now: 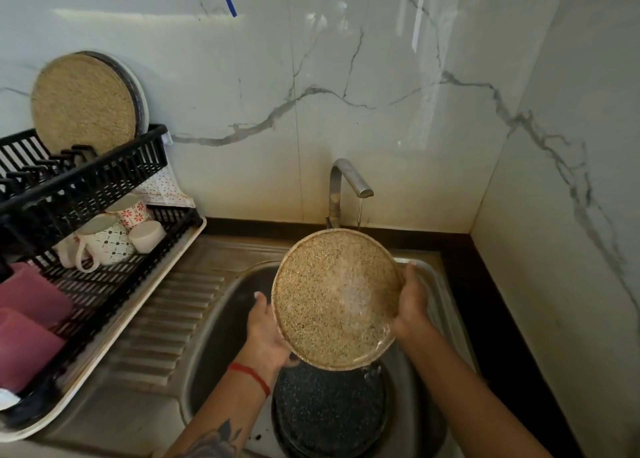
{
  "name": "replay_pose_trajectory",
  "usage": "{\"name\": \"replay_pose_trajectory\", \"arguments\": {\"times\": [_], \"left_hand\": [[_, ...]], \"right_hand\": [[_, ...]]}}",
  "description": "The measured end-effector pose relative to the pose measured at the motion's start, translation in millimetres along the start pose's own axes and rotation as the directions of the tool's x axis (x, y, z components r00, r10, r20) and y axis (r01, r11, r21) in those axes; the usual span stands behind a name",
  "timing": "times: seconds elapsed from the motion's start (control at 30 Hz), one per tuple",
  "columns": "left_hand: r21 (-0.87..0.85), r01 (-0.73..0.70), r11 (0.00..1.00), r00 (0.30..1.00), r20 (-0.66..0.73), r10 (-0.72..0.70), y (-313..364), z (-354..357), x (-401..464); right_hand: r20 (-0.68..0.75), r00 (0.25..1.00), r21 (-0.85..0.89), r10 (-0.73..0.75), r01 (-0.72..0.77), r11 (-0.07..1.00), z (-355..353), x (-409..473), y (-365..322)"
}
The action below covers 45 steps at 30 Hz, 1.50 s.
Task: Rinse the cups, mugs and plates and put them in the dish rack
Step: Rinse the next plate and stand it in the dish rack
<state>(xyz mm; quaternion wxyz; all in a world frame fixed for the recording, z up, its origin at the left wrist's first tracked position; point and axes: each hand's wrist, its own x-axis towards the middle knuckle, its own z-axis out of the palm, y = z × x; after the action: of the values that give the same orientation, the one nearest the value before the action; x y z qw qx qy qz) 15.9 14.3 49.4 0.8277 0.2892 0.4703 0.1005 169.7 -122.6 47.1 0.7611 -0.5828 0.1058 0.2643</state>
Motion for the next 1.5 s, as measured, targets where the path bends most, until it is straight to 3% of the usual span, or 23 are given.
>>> {"name": "replay_pose_trajectory", "arguments": {"times": [0.1,0.23,0.4,0.5,0.67,0.8,0.9,1.03,1.1,1.17,1.27,1.37,1.43,1.5], "left_hand": [[-0.025,0.082,0.996,0.993,0.092,-0.080,2.7,-6.0,1.9],[-0.350,0.098,0.931,0.959,0.282,0.005,7.2,2.0,-2.2],[-0.141,-0.218,0.966,0.948,0.204,0.244,8.2,15.9,0.4],[-0.066,-0.318,0.946,0.914,0.244,0.325,12.6,24.7,-1.8],[0.094,-0.412,0.906,0.891,0.252,0.378,14.8,28.5,0.0],[0.129,-0.352,0.927,0.935,0.100,0.341,10.0,29.5,13.6],[0.149,-0.209,0.967,0.978,0.033,0.206,-4.0,32.4,21.5],[0.175,0.101,0.979,0.988,0.101,-0.119,-26.5,48.5,15.6],[0.208,0.139,0.968,0.974,0.147,-0.172,-30.1,60.3,8.5],[0.237,0.097,0.967,0.979,0.150,-0.135,-28.9,70.2,6.5],[0.225,-0.044,0.973,0.987,0.159,0.008,-21.6,77.9,3.2],[0.213,-0.275,0.937,0.950,0.208,0.231,-16.0,80.4,-6.3],[0.261,-0.413,0.873,0.904,0.233,0.358,-14.4,80.4,-14.2],[0.317,-0.531,0.786,0.844,0.284,0.455,-14.1,76.9,-22.6]], "right_hand": [[0.044,0.999,0.010,-0.028,0.028,1.000,-12.5,-5.3,-0.7],[0.192,0.974,-0.010,-0.119,0.123,0.992,-32.1,-14.6,1.0],[0.285,0.958,-0.282,-0.025,0.108,0.953,-53.0,-9.1,2.4],[0.196,0.980,-0.227,-0.038,0.083,0.970,-51.2,-9.2,5.0],[0.186,0.966,-0.174,-0.181,0.214,0.961,-49.3,-13.5,-6.4],[0.134,0.937,-0.188,-0.322,0.344,0.920,-45.7,-22.9,-29.2],[0.173,0.868,-0.280,-0.465,0.496,0.822,-41.3,-32.6,-51.3],[0.260,0.751,-0.499,-0.607,0.643,0.581,-30.9,-42.3,-72.9],[0.265,0.703,-0.561,-0.659,0.669,0.488,-29.8,-42.4,-79.5],[0.250,0.689,-0.594,-0.680,0.664,0.455,-33.6,-37.0,-84.0],[0.167,0.752,-0.638,-0.638,0.576,0.511,-49.7,-19.8,-78.3],[0.103,0.836,-0.700,-0.539,0.446,0.558,-71.0,-6.3,-50.7],[0.055,0.908,-0.626,-0.416,0.356,0.694,-76.2,-4.5,-33.2],[0.087,0.944,-0.422,-0.317,0.323,0.847,-72.5,-8.3,-18.8]]}}
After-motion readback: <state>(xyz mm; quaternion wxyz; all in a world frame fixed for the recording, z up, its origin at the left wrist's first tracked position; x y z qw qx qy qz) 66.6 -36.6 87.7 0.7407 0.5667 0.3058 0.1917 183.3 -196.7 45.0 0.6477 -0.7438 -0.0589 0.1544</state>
